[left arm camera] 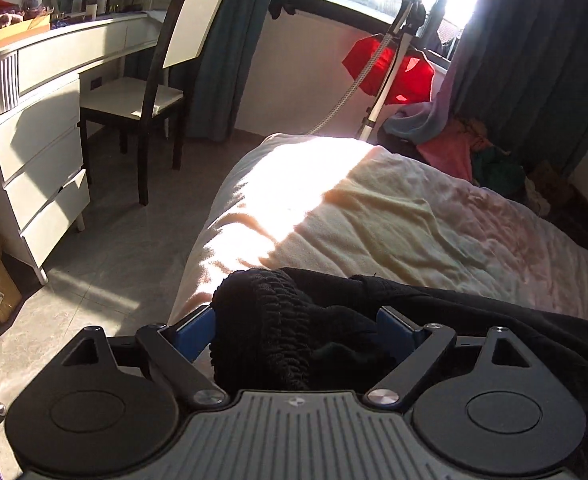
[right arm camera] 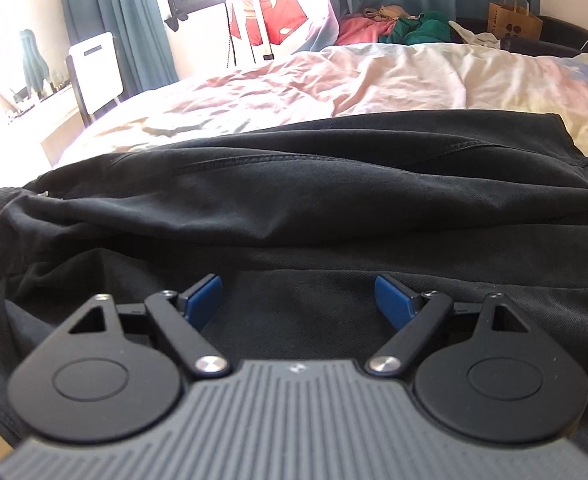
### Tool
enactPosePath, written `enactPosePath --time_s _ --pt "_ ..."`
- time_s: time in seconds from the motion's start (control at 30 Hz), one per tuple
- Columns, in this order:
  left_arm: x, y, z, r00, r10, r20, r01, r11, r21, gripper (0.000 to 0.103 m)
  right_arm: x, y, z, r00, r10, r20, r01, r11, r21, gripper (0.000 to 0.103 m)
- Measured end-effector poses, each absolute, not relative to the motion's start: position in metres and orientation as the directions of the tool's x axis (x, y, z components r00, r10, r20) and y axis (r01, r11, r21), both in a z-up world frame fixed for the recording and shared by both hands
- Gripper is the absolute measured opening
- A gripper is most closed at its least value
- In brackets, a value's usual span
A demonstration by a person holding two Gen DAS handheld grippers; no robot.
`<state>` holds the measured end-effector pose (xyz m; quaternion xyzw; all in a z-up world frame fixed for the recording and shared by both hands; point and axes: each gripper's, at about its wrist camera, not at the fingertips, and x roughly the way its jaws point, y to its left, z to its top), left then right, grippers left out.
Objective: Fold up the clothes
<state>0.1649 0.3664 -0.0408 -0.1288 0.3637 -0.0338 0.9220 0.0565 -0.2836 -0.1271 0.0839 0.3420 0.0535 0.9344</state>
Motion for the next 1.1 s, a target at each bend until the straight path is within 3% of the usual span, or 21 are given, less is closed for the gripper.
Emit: enactPosePath --time_s 0.17,0.4,0.5,0.57,0.6,0.63,0.67,0.77,0.8,0.93,1.1 --pt "0.08 0.378 -0.048 0.739 -0.236 -0.631 0.036 0.949 -0.313 0.086 0.042 -0.303 -0.12 0.768 0.179 -0.615 -0.007 0.963 0.271 0.085" --pt "0.051 0.339 -0.079 0.693 -0.371 -0.618 0.201 0.923 -0.329 0.079 0.021 -0.338 -0.117 0.767 0.183 -0.615 0.102 0.911 0.399 0.085" --pt "0.055 0.321 -0.089 0.654 -0.404 -0.64 0.26 0.914 -0.311 0.092 0.02 -0.351 -0.119 0.767 0.158 -0.622 0.17 0.885 0.434 0.085" --pt "0.056 0.316 -0.095 0.648 -0.376 -0.663 0.266 0.926 -0.266 0.091 0.021 -0.355 -0.121 0.764 0.136 -0.631 0.207 0.875 0.439 0.085" --pt "0.058 0.315 -0.099 0.641 -0.361 -0.678 0.248 0.933 -0.262 0.086 0.022 -0.357 -0.123 0.762 0.131 -0.634 0.219 0.869 0.443 0.085" --pt "0.06 0.315 -0.103 0.639 -0.294 -0.711 0.179 0.956 -0.234 0.057 0.023 -0.358 -0.123 0.76 0.129 -0.637 0.227 0.865 0.447 0.085" --pt "0.059 0.316 -0.103 0.634 -0.252 -0.731 0.112 0.965 -0.236 0.044 0.024 -0.358 -0.123 0.759 0.129 -0.638 0.228 0.866 0.446 0.085" --pt "0.049 0.32 -0.097 0.611 -0.205 -0.764 -0.05 0.954 -0.296 0.032 0.024 -0.356 -0.115 0.773 0.096 -0.627 0.215 0.89 0.401 0.085" --pt "0.045 0.323 -0.093 0.604 -0.2 -0.771 -0.099 0.941 -0.322 0.012 0.023 -0.356 -0.112 0.778 0.081 -0.622 0.212 0.899 0.382 0.085" --pt "0.017 0.347 -0.077 0.616 -0.241 -0.75 -0.263 0.834 -0.485 0.009 0.021 -0.354 -0.1 0.799 0.021 -0.601 0.203 0.931 0.303 0.085" --pt "0.012 0.347 -0.104 0.521 -0.147 -0.841 -0.37 0.849 -0.378 0.011 0.018 -0.356 -0.094 0.806 -0.007 -0.592 0.203 0.942 0.266 0.085"
